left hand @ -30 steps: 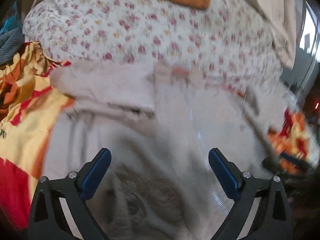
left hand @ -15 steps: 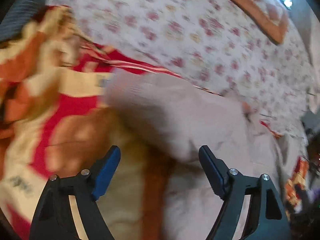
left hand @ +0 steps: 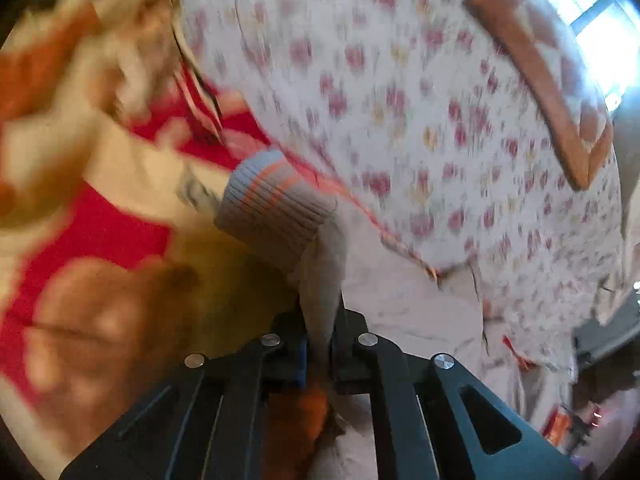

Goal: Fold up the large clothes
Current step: 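Grasp the ribbed cuff of the jacket sleeve with the left gripper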

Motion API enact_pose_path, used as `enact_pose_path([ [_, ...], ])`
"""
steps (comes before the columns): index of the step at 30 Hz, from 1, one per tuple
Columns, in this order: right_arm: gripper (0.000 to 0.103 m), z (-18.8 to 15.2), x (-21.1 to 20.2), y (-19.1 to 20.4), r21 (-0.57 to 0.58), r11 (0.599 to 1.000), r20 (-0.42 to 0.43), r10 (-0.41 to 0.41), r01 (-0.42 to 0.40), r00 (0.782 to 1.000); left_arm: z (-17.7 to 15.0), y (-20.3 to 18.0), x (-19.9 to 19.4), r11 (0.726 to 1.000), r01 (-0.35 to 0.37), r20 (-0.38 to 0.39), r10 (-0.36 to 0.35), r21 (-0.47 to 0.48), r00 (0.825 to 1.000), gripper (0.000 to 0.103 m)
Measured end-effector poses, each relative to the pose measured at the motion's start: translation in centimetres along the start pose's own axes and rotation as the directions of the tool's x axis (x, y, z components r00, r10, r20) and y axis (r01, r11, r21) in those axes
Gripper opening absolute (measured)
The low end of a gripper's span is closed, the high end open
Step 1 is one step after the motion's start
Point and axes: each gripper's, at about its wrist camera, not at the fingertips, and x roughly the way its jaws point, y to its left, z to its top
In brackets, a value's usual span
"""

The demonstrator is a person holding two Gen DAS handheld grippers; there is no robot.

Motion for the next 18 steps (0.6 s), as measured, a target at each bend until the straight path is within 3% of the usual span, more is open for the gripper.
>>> enact_pose_path([
  [2,0.103,-0.1,-0.2,-0.4,0.021,1.000,0.004,-0.006,0.006,1.000,1.1,0.0,-3.3,0.999,-0.037,0.103,0.033,0.032,0.994,0.002],
  [4,0.103,-0.3,-0.4,-1.0,0.044,0.999,0.000,-0.019,0.019,1.000,3.1,0.1,-7.2,0.992,-0.117,0.233,0.103,0.050,0.967,0.002],
  [5,0.103,-0.4,-0.5,-1.4,0.061,0.998,-0.006,-0.033,0.033,0.999,4.0,0.5,-9.0,0.987,-0.155,0.286,0.135,0.048,0.949,0.002],
  [6,0.103,-0.5,-0.5,-1.7,0.073,0.996,-0.012,-0.045,0.046,0.999,5.4,1.1,-11.4,0.978,-0.206,0.348,0.183,0.032,0.919,0.002],
  [12,0.103,-1.1,-0.5,-4.1,0.166,0.980,-0.059,-0.101,0.110,0.993,9.8,3.3,-17.8,0.909,-0.416,0.498,0.362,-0.002,0.788,0.002],
  [14,0.103,-1.0,-0.8,-4.7,0.194,0.974,-0.065,-0.106,0.116,0.992,10.2,3.7,-18.4,0.904,-0.428,0.503,0.369,0.002,0.782,0.002],
  [18,0.103,-0.8,-3.1,-5.5,0.207,0.970,-0.026,-0.126,0.129,0.992,10.6,3.6,-18.4,0.912,-0.410,0.484,0.348,0.024,0.803,0.002],
])
